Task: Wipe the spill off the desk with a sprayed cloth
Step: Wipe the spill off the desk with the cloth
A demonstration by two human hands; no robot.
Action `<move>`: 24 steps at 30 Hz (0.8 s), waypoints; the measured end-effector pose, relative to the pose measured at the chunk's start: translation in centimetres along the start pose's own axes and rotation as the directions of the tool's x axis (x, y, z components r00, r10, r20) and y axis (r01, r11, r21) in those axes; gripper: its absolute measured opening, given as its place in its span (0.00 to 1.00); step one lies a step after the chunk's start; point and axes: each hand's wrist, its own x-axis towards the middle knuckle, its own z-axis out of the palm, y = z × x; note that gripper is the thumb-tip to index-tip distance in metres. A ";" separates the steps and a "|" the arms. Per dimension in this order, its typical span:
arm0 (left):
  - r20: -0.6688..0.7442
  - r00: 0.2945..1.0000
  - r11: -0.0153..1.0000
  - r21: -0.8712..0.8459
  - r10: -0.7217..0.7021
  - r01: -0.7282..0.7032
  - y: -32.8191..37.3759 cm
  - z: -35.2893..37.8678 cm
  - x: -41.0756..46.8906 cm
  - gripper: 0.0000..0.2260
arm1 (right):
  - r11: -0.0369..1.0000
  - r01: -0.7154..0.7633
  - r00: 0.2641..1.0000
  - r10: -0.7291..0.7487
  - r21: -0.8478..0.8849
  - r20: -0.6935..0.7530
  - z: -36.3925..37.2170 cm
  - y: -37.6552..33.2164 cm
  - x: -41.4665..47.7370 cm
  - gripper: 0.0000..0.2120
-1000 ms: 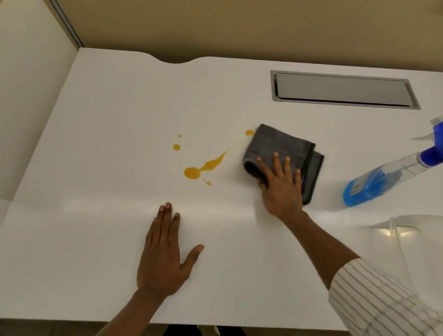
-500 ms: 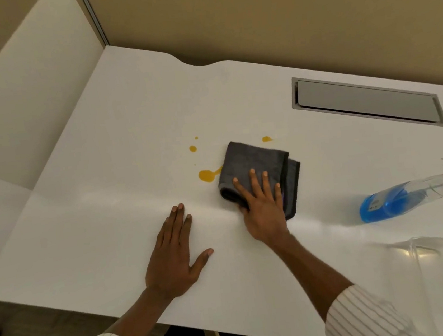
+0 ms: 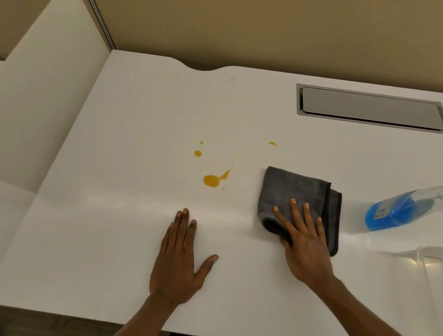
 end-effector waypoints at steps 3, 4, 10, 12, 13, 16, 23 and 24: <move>0.007 1.000 1.000 0.004 -0.005 0.005 0.1 -0.1 0.0 0.44 | 0.987 -0.158 0.987 0.158 -0.022 -0.012 -1.9 1.2 4.4 0.31; 0.005 1.000 1.000 0.003 -0.008 0.008 0.1 -0.1 0.0 0.44 | 0.980 -0.198 0.980 0.198 -0.007 -0.009 -2.7 1.3 6.4 0.30; -0.003 1.000 1.000 0.005 -0.011 0.011 0.2 -0.2 -0.1 0.43 | 0.990 -0.134 0.990 0.131 0.045 0.059 -4.3 -1.4 14.9 0.28; -0.002 1.000 1.000 -0.002 -0.014 0.014 0.3 -0.3 0.0 0.43 | 1.000 -0.018 0.998 0.016 0.019 0.069 -3.7 -2.4 14.5 0.29; -0.002 1.000 1.000 -0.002 -0.015 0.015 0.3 -0.3 0.0 0.43 | 0.999 0.034 0.997 -0.035 0.016 0.075 -3.3 -2.6 13.7 0.29; -0.007 1.000 1.000 -0.005 -0.016 0.016 0.3 -0.3 0.0 0.43 | 0.989 0.140 0.988 -0.143 0.049 0.064 -1.8 -1.9 9.1 0.30; 0.008 1.000 1.000 0.003 -0.018 0.018 0.6 -0.7 0.0 0.43 | 0.992 -0.103 0.994 0.101 0.073 0.041 -3.1 2.5 9.9 0.29; 0.006 1.000 1.000 0.005 -0.019 0.019 0.6 -0.8 0.0 0.43 | 0.987 -0.143 0.989 0.140 0.074 0.039 -3.6 2.2 11.9 0.28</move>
